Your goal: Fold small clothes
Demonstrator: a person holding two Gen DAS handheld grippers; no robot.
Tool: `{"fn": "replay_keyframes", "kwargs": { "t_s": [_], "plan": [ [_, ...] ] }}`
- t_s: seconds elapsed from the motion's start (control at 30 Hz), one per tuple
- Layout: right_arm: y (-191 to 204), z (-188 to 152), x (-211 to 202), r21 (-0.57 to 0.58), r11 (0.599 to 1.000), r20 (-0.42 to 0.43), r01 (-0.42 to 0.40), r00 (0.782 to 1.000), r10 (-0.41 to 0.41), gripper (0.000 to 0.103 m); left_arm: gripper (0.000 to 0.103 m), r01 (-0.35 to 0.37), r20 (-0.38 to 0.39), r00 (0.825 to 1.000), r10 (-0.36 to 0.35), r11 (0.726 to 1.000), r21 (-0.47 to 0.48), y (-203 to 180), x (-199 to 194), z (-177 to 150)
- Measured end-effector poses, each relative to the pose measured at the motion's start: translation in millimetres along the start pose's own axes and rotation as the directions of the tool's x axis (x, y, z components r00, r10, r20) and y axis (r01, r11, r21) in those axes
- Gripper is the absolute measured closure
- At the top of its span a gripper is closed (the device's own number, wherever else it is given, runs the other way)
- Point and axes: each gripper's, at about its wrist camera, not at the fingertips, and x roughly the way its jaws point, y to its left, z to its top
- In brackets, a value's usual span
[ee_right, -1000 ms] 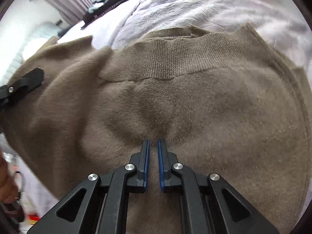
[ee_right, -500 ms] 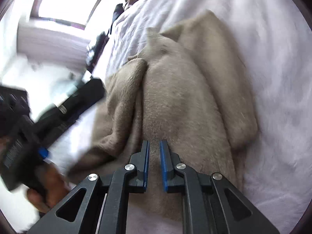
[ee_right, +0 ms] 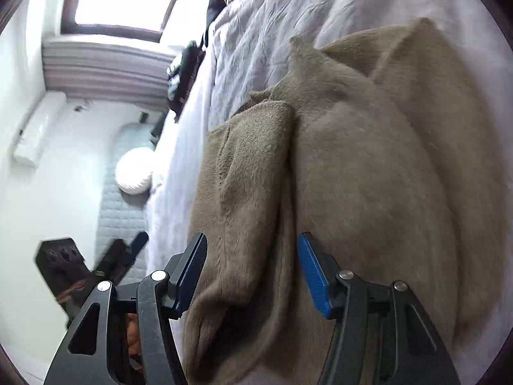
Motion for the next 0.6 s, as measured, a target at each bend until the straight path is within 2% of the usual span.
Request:
{"fn": "replay_keyframes", "kwargs": {
  "t_s": [0.1,0.2,0.23,0.27,0.3,0.33,0.4,0.43,0.5,0.6],
  "plan": [
    [12,14,19,-0.031,0.999,-0.055,0.025,0.998,-0.027,0.039,0.001,-0.052,-0.028,0.998,0.051,0.997,-0.057,31,14,-12],
    [19,22,42,-0.047,0.999,-0.105,0.020,0.994,-0.025,0.039,0.001,-0.071,-0.066,0.996,0.064,0.993,-0.098,52,31,-24],
    [17,17,37,-0.045,0.999,-0.112,0.022,0.993,-0.027,0.039,0.001,-0.066,-0.075,0.996,0.057,0.992,-0.111,56,36,-27],
    [18,19,42,-0.044,0.999,-0.117,0.026,0.993,-0.031,0.050,0.001,-0.057,-0.081,0.996,0.048,0.991,-0.119,58,39,-29],
    [20,19,44,-0.049,0.998,-0.120,0.034,0.992,-0.040,0.066,0.001,-0.051,-0.086,0.995,0.041,0.991,-0.121,57,43,-31],
    [23,16,42,-0.063,0.997,-0.120,0.042,0.991,-0.050,0.087,0.001,-0.052,-0.089,0.995,0.041,0.991,-0.120,56,44,-31],
    [40,15,35,-0.135,0.988,-0.073,0.078,0.993,-0.088,0.087,0.001,-0.044,-0.097,0.995,0.034,0.993,-0.110,50,47,-31],
    [56,15,24,-0.210,0.974,-0.027,0.090,0.995,-0.098,0.088,0.001,-0.038,-0.093,0.995,0.028,0.994,-0.104,45,46,-30],
    [76,18,6,-0.282,0.954,0.035,0.097,0.995,-0.091,0.088,0.001,-0.011,-0.069,0.998,0.006,0.997,-0.077,31,39,-24],
    [86,23,-30,-0.331,0.937,0.100,0.112,0.991,-0.084,0.089,0.001,0.036,-0.033,0.999,-0.036,0.999,-0.019,1,31,-13]
  ]
}}
